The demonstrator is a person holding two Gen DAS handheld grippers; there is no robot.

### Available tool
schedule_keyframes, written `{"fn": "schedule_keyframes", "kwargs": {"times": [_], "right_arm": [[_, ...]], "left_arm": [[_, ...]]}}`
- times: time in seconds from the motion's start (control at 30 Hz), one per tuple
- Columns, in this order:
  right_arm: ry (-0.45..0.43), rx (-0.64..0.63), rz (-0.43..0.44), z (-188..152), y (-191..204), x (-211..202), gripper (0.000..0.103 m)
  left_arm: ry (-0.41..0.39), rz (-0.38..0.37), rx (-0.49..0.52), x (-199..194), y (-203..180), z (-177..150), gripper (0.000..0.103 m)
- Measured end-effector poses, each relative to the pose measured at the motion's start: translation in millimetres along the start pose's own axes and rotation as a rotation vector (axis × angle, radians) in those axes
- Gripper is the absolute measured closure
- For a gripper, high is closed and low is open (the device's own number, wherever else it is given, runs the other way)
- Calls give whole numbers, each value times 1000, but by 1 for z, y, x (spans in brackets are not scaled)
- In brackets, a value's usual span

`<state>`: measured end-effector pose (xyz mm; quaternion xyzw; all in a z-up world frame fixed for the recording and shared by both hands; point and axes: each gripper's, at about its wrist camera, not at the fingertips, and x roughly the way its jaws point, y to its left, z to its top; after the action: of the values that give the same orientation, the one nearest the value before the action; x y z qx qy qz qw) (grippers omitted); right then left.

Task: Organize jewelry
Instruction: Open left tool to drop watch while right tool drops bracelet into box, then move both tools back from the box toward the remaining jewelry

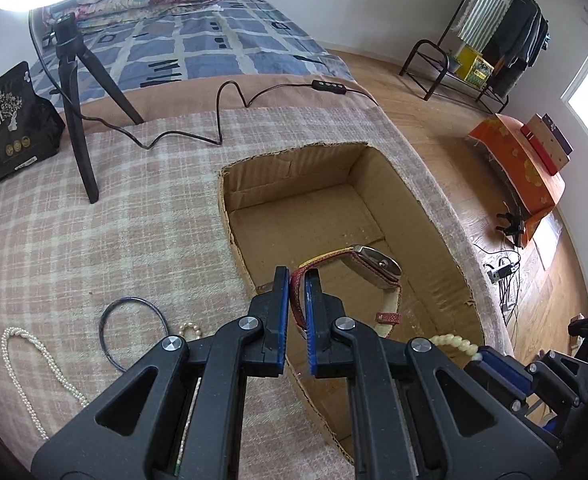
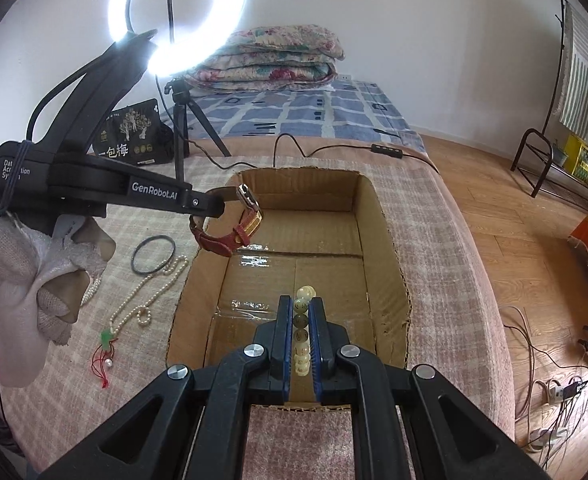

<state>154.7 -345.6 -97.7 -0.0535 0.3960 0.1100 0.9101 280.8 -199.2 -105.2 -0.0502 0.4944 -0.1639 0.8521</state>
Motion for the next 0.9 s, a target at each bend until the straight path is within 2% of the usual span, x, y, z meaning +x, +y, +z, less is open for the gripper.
{"fn": "schedule_keyframes", "kwargs": {"times": [0.07, 0.1, 0.13, 0.23, 0.27, 0.3, 0.33, 0.4, 0.53, 0.9], "right_arm": [[1, -7, 4, -2, 0, -1, 97], [0, -8, 5, -2, 1, -2, 93], [-7, -9, 6, -3, 1, -3, 83], [-23, -21, 14, -2, 4, -6, 69], [-25, -27, 16, -2, 6, -7, 64], [-28, -33, 11, -3, 7, -7, 47], [-36, -40, -2, -3, 10, -9, 30], [-52, -56, -18, -2, 15, -10, 21], [-57, -87, -41, -1, 23, -12, 13], [-85, -113, -57, 0, 37, -27, 12]], "left_arm": [[-8, 5, 0, -1, -1, 1, 96], [-11, 8, 1, -2, -1, 2, 93], [-12, 8, 6, -2, -1, 2, 89], [-30, 26, 16, -7, -1, 2, 61], [-46, 31, 16, -10, 0, 2, 49], [-57, 33, 15, -12, 0, 2, 42], [-63, 34, 15, -13, 1, 3, 40], [-64, 37, 15, -16, 4, 4, 37], [-72, 44, 17, -23, 7, 5, 37], [-115, 84, 37, -60, 19, -3, 37]]}}
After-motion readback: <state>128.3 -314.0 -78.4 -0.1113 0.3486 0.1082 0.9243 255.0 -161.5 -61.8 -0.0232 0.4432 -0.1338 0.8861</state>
